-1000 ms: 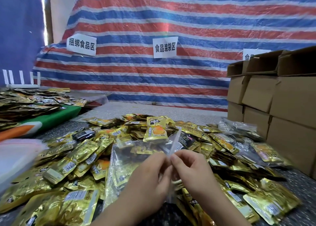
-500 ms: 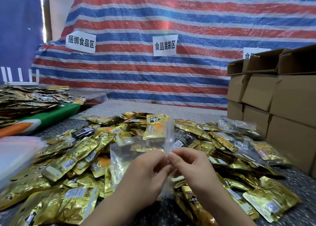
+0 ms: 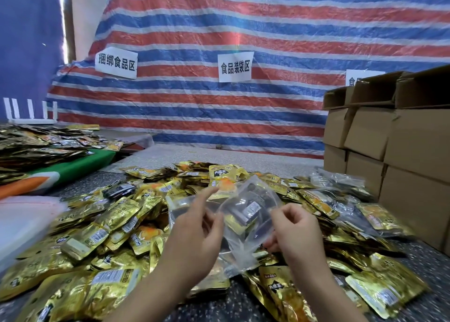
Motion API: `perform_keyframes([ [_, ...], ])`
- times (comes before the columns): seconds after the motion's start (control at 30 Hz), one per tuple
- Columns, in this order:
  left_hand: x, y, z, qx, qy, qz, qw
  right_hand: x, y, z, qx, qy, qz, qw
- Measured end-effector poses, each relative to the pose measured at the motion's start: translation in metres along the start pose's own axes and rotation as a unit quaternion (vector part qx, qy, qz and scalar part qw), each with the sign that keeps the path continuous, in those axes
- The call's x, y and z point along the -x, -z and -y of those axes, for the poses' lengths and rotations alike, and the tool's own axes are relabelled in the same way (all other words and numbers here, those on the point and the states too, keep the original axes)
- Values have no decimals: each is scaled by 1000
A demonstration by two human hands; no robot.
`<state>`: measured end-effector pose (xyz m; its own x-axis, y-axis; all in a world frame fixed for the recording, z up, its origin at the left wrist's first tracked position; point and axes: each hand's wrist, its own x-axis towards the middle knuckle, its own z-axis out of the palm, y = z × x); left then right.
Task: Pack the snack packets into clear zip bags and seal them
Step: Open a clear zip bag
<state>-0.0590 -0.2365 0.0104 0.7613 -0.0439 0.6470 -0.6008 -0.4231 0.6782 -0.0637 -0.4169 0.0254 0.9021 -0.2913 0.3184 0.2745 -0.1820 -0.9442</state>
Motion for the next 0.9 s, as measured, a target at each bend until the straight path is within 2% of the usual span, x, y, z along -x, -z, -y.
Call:
perform_keyframes([
  [0.1,2,3,-4,-123,-128,18,984,-1,0,1,-26,-25,22,999],
  [0.17,3,7,-9,-161,-189,35,968,-1,-1,3,-56,-46,34,997],
  [0.3,12,5,-18,-146,-222,68,962,0,-5,4,-77,-56,42,995],
  [0.43,18,1,-26,-212,-250,122,937,0,-7,4,-140,-71,51,986],
  [0.53,18,-7,-21,-223,-290,75,928,-2,-4,6,-159,-88,69,981],
  [0.67,9,3,-18,-144,-218,3,965,-4,2,8,-133,-71,81,985],
  [0.77,1,11,-12,-51,-146,11,988,-2,2,14,-131,-42,91,986],
  [0.83,-2,15,-9,21,-91,29,995,-1,4,16,-113,-3,50,992],
  [0.9,-6,19,-8,79,-49,29,995,-5,9,16,-82,29,-28,996],
])
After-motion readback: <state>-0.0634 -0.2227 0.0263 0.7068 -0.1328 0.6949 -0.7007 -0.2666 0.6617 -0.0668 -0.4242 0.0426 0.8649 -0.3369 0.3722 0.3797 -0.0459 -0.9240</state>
